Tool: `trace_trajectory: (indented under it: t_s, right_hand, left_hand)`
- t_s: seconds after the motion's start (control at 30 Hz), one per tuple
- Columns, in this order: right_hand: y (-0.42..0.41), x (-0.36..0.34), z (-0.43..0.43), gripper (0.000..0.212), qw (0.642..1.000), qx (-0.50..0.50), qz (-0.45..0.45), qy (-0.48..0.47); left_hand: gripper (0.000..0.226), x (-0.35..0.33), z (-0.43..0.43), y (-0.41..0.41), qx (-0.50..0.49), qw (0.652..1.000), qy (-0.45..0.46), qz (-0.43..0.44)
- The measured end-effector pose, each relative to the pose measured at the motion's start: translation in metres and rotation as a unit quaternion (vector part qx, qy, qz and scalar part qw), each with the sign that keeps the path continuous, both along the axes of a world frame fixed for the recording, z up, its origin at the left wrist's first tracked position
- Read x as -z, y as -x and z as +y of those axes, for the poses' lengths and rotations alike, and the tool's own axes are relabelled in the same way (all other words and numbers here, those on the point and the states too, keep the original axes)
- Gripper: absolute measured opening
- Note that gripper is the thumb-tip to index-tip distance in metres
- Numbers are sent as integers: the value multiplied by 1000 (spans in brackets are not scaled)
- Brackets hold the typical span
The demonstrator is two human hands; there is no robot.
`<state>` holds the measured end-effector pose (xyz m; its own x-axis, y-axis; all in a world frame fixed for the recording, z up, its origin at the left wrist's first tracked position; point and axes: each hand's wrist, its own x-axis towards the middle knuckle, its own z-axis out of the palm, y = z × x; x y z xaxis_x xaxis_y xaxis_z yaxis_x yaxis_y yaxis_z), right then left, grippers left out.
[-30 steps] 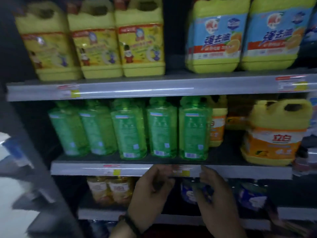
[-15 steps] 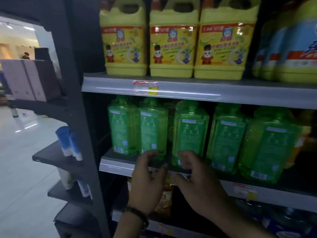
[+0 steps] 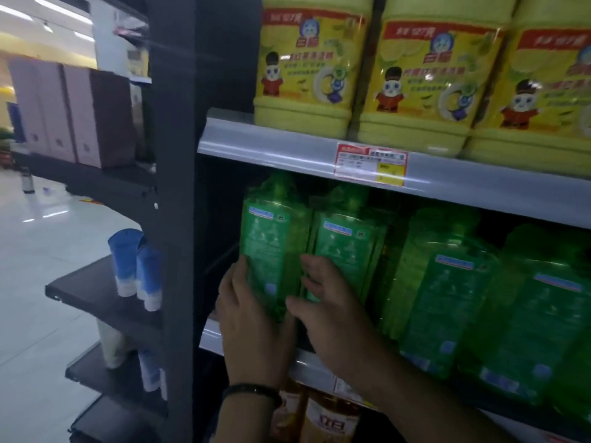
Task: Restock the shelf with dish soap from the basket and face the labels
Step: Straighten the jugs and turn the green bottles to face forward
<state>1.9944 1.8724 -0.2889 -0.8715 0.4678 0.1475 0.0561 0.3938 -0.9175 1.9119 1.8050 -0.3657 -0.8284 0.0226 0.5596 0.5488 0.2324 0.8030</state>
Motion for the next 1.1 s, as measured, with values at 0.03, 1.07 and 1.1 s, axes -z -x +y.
trace_trajectory:
  t_s: [0.03, 1.07, 1.1]
  right_hand:
    - [4, 4, -1, 56, 1000, -7, -1, 1]
    - [6, 18, -17, 45, 992, -74, 66, 74]
    - [4, 18, -20, 48, 991, -89, 66, 75]
  left_hand:
    - [88, 0, 3, 2, 0, 1000, 2, -4]
    - [89, 16, -26, 8, 21, 996, 80, 36]
    - [86, 14, -23, 8, 27, 997, 70, 25]
